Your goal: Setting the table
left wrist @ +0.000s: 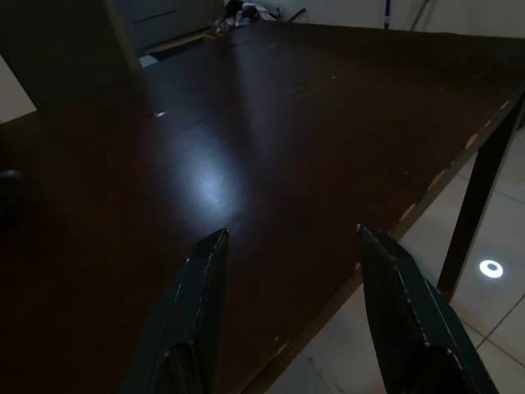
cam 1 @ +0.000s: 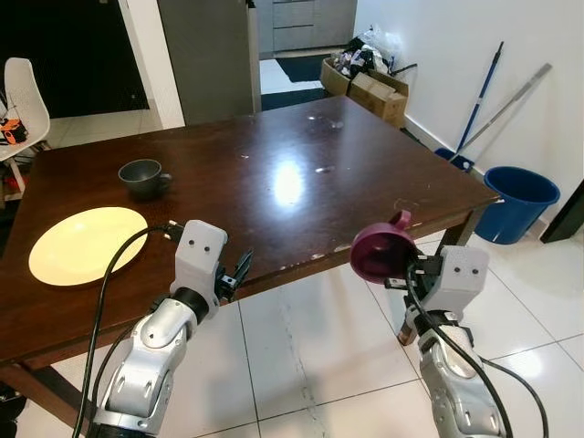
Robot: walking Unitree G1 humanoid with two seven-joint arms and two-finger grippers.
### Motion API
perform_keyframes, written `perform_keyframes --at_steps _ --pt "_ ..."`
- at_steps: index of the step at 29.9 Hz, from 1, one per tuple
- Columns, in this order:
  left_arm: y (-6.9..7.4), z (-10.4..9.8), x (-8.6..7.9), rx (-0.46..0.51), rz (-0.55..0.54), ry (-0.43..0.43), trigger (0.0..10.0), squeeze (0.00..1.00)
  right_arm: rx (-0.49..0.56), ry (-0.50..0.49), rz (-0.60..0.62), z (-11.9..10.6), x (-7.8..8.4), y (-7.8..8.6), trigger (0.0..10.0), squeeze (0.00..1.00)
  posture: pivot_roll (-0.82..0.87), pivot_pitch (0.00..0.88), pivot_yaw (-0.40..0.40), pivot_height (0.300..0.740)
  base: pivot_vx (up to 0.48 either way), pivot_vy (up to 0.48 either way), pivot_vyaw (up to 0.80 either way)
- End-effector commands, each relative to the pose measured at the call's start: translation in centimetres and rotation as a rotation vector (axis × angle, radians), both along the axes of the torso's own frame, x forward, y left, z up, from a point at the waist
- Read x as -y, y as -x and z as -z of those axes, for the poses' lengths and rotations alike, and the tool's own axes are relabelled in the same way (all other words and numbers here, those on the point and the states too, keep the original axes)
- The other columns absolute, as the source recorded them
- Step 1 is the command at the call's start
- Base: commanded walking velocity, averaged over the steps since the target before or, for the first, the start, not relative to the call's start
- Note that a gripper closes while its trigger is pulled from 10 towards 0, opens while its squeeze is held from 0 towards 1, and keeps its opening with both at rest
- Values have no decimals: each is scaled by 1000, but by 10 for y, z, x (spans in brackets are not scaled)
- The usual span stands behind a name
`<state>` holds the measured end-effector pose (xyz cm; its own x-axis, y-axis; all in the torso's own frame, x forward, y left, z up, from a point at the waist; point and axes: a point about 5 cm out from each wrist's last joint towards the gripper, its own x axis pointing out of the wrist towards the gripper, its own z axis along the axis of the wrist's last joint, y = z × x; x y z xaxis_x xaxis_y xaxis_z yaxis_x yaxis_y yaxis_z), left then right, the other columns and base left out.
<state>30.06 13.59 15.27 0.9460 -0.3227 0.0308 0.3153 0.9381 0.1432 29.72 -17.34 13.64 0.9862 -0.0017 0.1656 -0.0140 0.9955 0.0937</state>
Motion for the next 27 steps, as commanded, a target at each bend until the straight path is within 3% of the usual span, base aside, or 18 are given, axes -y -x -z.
perform_keyframes --at_steps 1,4,7,10,12,22,27 --pt "2 -1 -2 4 -10 -11 10000 0 33 -25 -69 -12 -9 -1 10000 0 -34 0 84 740 0 0 0" --pt "3 -6 -2 17 -27 12 10000 0 78 -116 -208 -34 -23 -3 10000 0 -33 0 81 740 0 0 0" --pt "3 -7 -1 22 -31 23 10000 0 90 -169 -230 -40 -24 -4 10000 0 -32 0 79 740 0 0 0" --pt "2 -9 3 27 -55 35 10000 0 88 -320 -242 -43 -18 -5 10000 0 -33 0 75 740 0 0 0" --pt "2 -9 5 22 -56 39 10000 0 81 -369 -246 -43 -15 -4 10000 0 -37 0 77 740 0 0 0" --pt "4 -7 11 12 -23 11 10000 0 7 -357 -239 -29 -11 2 10000 0 -41 4 79 740 0 0 0" --pt "3 -5 10 5 -40 0 10000 0 -26 -274 -230 -23 -12 1 10000 0 -40 6 76 740 0 0 0"
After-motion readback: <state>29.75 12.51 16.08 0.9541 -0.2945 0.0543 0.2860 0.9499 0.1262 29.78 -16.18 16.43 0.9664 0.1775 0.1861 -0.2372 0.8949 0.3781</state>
